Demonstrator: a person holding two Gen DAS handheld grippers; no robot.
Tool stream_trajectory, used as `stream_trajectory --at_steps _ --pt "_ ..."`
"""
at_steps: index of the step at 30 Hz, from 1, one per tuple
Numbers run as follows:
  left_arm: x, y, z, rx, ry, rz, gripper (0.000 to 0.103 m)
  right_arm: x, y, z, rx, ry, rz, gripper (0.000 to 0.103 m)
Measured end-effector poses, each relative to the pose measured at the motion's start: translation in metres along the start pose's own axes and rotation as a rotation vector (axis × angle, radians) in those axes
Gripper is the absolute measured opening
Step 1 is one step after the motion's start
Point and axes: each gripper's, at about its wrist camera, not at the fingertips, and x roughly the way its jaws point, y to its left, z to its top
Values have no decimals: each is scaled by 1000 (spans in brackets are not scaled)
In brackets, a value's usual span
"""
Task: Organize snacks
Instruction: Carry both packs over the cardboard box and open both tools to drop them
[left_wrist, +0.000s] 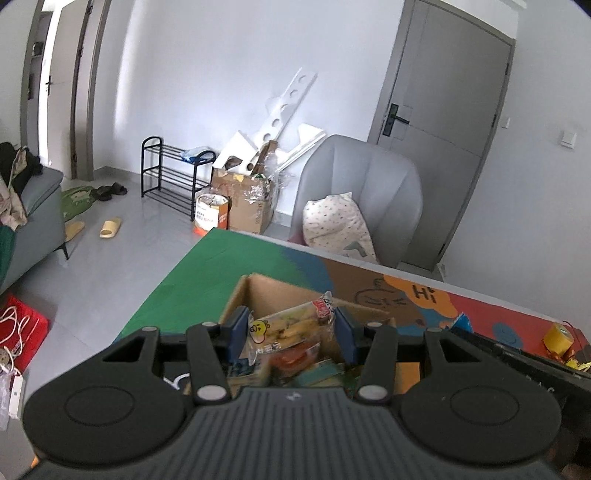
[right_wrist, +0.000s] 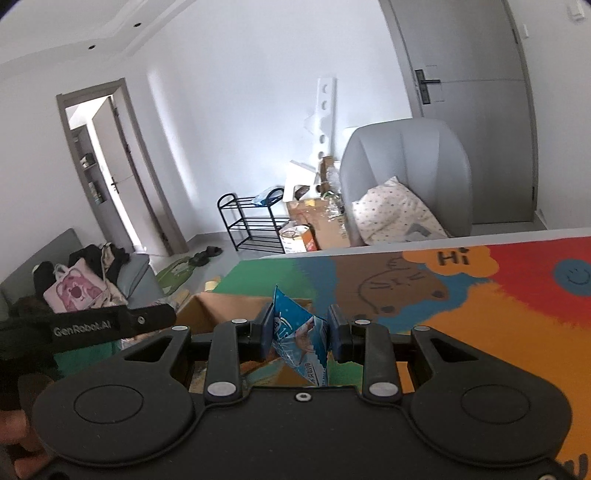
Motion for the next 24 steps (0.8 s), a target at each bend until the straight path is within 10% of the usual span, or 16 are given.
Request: stream_trajectory --at_steps 19,24 --pt "0 33 -3 -79 40 -24 66 22 33 7 -31 9 48 29" --pt "-4 39 -5 -87 36 -2 71 23 33 8 -9 -3 72 49"
